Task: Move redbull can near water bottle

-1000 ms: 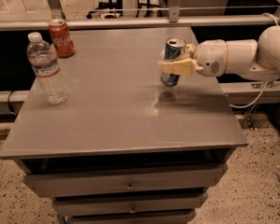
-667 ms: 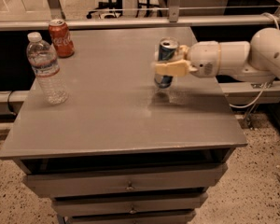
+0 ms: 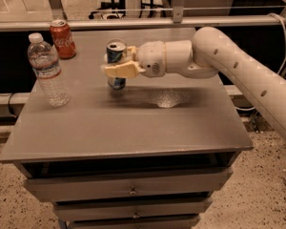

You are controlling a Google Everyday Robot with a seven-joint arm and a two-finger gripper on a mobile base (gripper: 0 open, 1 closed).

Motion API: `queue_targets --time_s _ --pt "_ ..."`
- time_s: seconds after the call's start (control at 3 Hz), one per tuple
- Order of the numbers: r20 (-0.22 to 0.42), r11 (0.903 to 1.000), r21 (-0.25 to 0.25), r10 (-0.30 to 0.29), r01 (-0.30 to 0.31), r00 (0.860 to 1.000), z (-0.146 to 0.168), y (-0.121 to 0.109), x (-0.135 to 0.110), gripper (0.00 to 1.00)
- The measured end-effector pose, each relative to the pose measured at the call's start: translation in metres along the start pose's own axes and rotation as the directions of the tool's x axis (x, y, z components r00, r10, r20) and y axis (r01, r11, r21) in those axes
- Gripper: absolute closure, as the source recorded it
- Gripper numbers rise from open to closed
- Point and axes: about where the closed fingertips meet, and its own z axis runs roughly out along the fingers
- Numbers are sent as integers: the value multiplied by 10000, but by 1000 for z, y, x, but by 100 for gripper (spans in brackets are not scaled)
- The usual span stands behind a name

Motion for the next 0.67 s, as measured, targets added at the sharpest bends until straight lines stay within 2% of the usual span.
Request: queue_targets --time_s 0.67 --pt "-162 9991 -373 179 -185 9997 61 -5 18 100"
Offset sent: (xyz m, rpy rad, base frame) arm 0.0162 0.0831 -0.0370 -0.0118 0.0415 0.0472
